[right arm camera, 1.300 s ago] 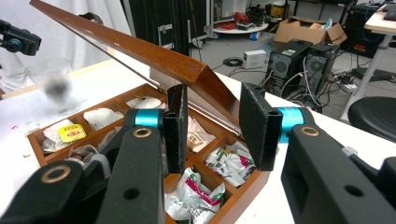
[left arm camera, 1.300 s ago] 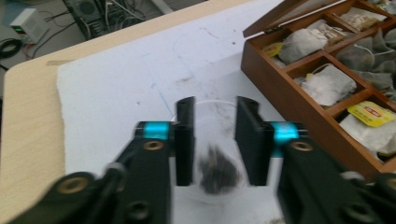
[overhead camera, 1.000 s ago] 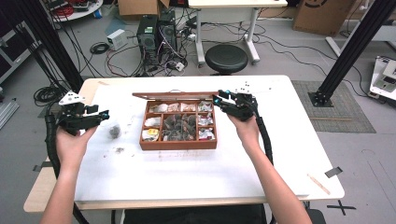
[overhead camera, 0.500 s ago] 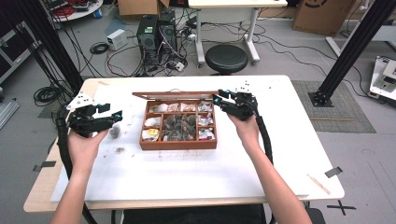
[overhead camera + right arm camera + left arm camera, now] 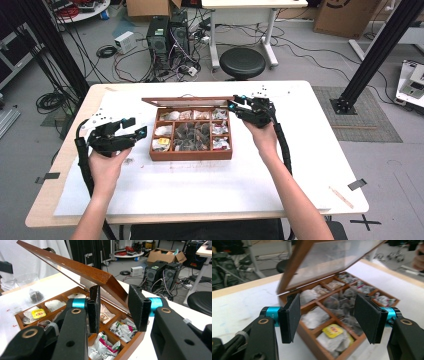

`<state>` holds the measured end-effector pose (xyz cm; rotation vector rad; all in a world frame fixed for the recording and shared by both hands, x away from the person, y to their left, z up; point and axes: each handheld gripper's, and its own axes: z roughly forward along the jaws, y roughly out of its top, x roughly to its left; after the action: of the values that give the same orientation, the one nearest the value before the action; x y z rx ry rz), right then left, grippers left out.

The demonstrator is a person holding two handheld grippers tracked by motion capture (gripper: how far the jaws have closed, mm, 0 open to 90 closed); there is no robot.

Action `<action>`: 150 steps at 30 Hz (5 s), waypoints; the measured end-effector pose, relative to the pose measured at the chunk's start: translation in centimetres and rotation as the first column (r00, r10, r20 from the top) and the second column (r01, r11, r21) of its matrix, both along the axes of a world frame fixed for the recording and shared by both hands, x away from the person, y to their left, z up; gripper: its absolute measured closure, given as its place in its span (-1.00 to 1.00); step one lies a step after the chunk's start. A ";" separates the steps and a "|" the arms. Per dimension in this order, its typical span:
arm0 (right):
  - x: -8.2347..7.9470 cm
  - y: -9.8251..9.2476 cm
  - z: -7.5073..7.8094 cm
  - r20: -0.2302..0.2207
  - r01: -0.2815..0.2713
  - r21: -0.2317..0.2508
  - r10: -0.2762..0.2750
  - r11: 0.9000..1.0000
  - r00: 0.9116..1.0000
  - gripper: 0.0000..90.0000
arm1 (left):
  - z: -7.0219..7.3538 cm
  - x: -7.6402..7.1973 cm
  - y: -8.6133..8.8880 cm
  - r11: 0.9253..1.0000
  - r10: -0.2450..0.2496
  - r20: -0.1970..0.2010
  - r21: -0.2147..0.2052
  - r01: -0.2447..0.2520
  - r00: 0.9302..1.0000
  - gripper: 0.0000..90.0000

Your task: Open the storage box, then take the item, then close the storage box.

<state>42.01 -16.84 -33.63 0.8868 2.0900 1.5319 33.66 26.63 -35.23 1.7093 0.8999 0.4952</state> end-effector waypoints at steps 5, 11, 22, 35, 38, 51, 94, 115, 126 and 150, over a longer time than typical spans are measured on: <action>0.1 0.0 0.1 0.003 -0.002 -0.003 0.002 1.000 1.000 0.42 | -0.5 -0.3 -0.8 1.000 -0.031 -0.007 0.000 0.031 1.000 -0.18; 0.1 0.0 0.1 0.001 -0.003 -0.004 0.003 1.000 1.000 0.42 | -1.2 -0.6 -1.6 0.999 -0.050 0.001 0.010 0.050 0.999 -0.18; 0.2 0.0 0.2 0.002 -0.004 -0.006 0.004 1.000 1.000 0.42 | -2.0 -0.6 -1.9 0.998 -0.061 0.008 0.017 0.061 0.998 -0.20; 0.2 0.0 0.2 0.005 -0.003 -0.010 0.003 1.000 1.000 0.42 | -2.1 -0.6 -1.9 0.998 -0.062 0.002 0.017 0.062 0.998 -0.20; 0.2 0.0 0.2 0.007 -0.003 -0.011 0.003 1.000 1.000 0.42 | -2.1 -0.6 -1.9 0.998 -0.063 0.002 0.016 0.063 0.998 -0.20; 0.1 0.1 0.3 0.005 -0.001 -0.011 0.001 1.000 1.000 0.42 | -2.1 -0.7 -2.0 0.998 -0.064 0.001 0.018 0.064 0.998 -0.21; 0.1 0.0 0.2 0.005 0.016 -0.014 -0.016 1.000 1.000 0.32 | -2.1 -0.6 -2.3 0.997 -0.074 0.004 0.012 0.074 0.997 -0.21; 0.1 -0.1 0.1 -0.030 0.035 0.008 -0.035 0.999 0.999 0.19 | -2.0 -1.1 -1.9 0.998 -0.065 0.012 0.007 0.065 0.998 -0.21; 0.1 -0.3 -0.1 -0.076 0.040 0.046 -0.036 0.998 0.996 0.18 | -1.8 -1.6 -1.7 0.998 -0.063 0.027 0.001 0.063 0.998 -0.21; 0.0 -0.6 -0.7 -0.197 0.003 0.146 0.026 0.989 0.980 0.39 | -2.3 -2.6 -1.2 0.997 -0.076 0.029 0.000 0.076 0.997 -0.21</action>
<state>42.05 -17.48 -34.34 1.1235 2.1423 1.6815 31.11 25.39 -37.50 1.7241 0.8113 0.4677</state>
